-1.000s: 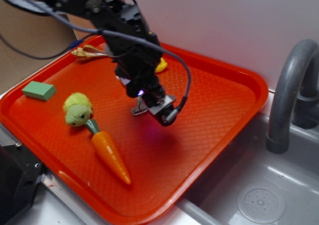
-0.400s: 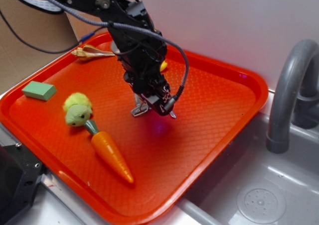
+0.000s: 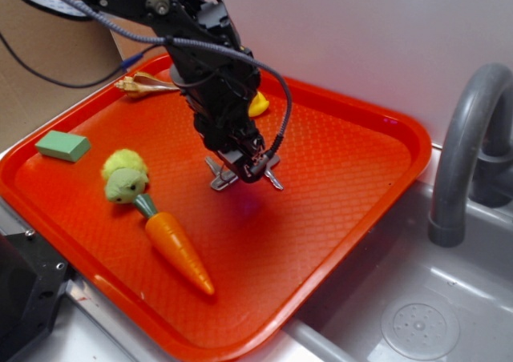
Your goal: Grab the silver keys.
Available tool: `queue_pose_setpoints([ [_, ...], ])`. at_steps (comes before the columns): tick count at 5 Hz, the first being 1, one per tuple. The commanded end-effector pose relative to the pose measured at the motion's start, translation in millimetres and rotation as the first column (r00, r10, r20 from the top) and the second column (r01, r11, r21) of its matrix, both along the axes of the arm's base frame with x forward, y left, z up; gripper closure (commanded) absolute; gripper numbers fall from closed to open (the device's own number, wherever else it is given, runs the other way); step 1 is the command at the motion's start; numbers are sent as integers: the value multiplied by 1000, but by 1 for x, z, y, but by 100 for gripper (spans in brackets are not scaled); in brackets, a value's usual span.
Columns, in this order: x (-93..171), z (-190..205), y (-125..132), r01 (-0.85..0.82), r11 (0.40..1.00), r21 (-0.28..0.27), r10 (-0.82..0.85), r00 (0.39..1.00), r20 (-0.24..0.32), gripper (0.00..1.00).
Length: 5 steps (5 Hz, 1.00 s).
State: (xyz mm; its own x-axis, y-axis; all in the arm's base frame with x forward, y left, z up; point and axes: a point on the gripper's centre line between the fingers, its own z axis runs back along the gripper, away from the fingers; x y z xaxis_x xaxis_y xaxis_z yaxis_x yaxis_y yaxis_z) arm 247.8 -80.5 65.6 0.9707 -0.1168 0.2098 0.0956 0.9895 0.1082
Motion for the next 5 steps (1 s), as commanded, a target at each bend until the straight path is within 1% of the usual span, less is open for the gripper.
queue_pose_setpoints([
  [1,15,118,8,-39,987,-158,67,983,171,100],
  [2,11,164,12,-60,974,-217,88,989,120,100],
  [3,9,173,9,-63,969,-237,83,994,74,100],
  [4,2,173,8,-99,970,-224,111,993,44,100],
  [5,-4,168,8,-108,968,-228,119,992,34,100],
])
